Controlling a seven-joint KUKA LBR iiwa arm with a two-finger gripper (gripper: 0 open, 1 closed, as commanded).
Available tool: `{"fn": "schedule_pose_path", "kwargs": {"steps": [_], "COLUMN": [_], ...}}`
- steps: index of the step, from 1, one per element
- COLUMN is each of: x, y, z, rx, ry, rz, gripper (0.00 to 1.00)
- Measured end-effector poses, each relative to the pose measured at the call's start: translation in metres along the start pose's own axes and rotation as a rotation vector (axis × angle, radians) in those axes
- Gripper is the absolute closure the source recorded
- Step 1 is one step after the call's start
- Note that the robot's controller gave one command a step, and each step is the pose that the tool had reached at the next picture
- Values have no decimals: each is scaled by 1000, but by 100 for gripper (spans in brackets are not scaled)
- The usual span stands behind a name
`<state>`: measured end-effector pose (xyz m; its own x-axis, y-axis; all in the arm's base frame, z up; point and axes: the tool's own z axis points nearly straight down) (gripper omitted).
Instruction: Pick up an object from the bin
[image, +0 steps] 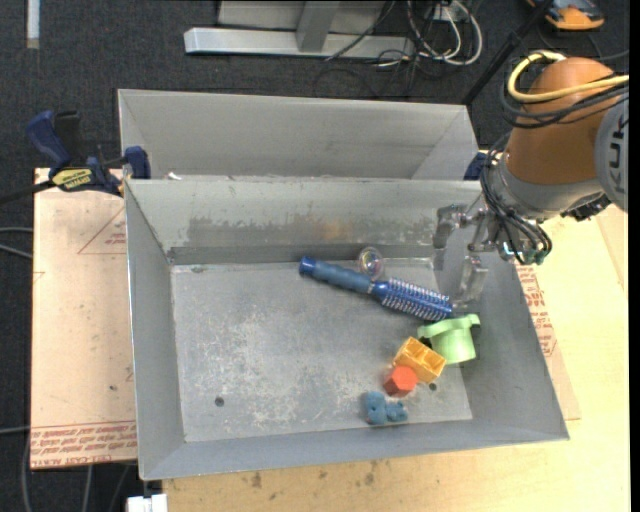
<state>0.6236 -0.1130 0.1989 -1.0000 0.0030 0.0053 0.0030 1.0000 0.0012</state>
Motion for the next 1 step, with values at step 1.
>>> {"fn": "schedule_pose_path", "kwargs": {"steps": [1], "x": [17], "y": [36], "z": [126], "rx": [-1], "ry": [-8], "rz": [65], "gripper": [0]}}
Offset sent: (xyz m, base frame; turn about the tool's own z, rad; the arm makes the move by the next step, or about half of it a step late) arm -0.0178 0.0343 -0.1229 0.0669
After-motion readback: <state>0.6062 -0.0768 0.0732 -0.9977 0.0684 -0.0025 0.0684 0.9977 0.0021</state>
